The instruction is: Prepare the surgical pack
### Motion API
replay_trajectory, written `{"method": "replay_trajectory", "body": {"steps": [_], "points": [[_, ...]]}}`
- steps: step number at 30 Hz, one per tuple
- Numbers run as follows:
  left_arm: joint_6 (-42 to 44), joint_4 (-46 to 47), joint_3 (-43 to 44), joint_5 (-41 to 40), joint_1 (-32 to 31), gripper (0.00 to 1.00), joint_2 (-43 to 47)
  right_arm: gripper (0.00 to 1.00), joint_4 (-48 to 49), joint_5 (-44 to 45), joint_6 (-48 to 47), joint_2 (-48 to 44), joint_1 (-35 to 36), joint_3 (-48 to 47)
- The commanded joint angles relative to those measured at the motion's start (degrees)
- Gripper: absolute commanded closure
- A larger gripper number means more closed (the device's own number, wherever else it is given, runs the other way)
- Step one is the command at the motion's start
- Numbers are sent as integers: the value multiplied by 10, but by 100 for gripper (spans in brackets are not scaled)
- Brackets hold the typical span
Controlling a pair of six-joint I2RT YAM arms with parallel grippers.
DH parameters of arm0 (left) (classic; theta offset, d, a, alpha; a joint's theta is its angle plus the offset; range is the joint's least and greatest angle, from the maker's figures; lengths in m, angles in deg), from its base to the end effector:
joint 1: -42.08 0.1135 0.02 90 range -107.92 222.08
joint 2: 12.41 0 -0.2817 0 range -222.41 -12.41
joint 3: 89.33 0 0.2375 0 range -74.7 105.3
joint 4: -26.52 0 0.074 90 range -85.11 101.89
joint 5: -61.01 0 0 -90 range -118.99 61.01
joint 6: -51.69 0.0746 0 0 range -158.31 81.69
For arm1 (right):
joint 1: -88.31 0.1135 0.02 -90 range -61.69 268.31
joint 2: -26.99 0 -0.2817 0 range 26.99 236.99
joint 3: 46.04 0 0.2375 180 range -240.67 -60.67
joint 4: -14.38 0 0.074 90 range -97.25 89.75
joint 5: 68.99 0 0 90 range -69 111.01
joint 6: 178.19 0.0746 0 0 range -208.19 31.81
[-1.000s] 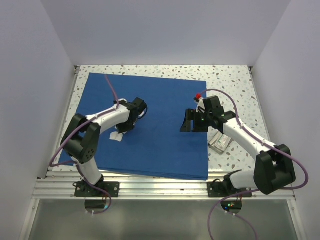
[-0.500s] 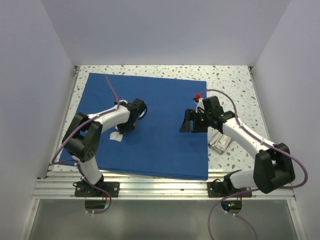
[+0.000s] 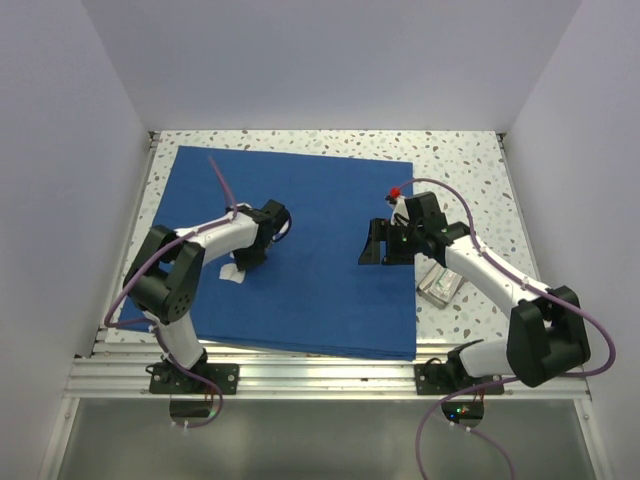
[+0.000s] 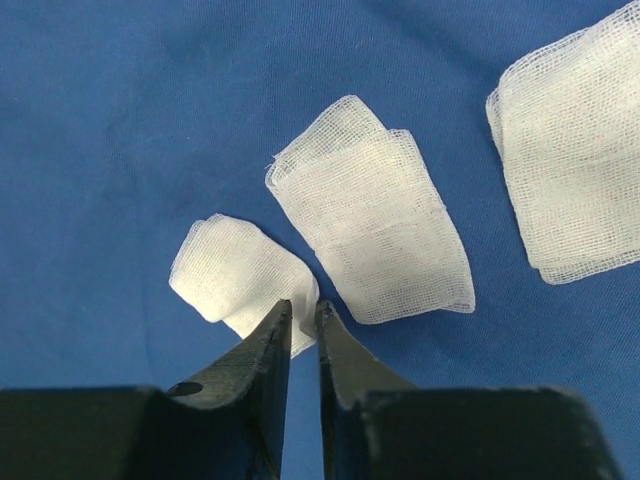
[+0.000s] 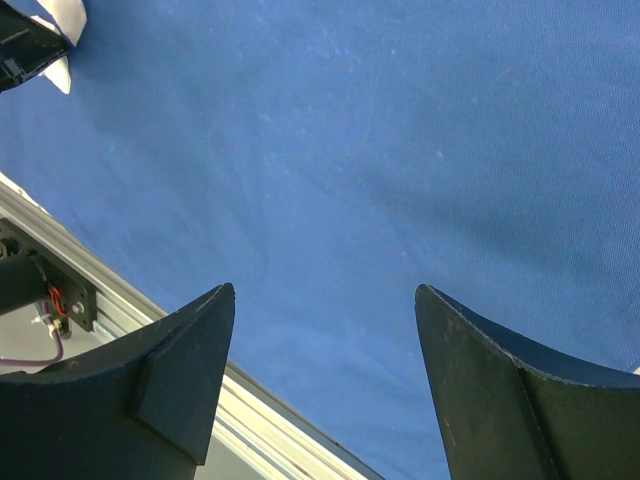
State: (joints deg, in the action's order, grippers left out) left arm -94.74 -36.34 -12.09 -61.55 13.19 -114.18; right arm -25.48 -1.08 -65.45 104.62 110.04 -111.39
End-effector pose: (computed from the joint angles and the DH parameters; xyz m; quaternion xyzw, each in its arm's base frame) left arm 0.2819 -0.1097 0.1539 -0.2346 0.9306 0.1913 0.2060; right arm 0.2493 0.1296 0.2251 -0.0540 0.9289 0.2882 0.2262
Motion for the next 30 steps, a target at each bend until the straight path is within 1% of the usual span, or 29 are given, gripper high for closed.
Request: {"method": "replay_trajectory", "body": {"steps": [1, 3, 4, 6, 10, 14, 26, 30], "points": [[-4, 15, 0, -15, 6, 82, 0, 24, 16, -10, -11, 2, 1, 2], [-5, 11, 0, -17, 6, 87, 2, 24, 17, -11, -11, 2, 1, 2], [-7, 5, 1, -19, 6, 94, 6, 24, 17, -12, -11, 2, 1, 2], [-14, -2, 1, -22, 6, 100, 11, 24, 15, -13, -11, 2, 2, 0], [-33, -30, -1, -41, 6, 100, 40, 24, 15, -13, -11, 0, 2, -1], [-26, -38, 8, -65, 6, 100, 53, 24, 17, -16, -11, 2, 2, 1], [32, -49, 89, -131, 6, 100, 29, 24, 13, -12, -13, 7, 3, -3], [56, -39, 99, -131, 5, 100, 12, 24, 13, -12, -13, 9, 3, -3]]}}
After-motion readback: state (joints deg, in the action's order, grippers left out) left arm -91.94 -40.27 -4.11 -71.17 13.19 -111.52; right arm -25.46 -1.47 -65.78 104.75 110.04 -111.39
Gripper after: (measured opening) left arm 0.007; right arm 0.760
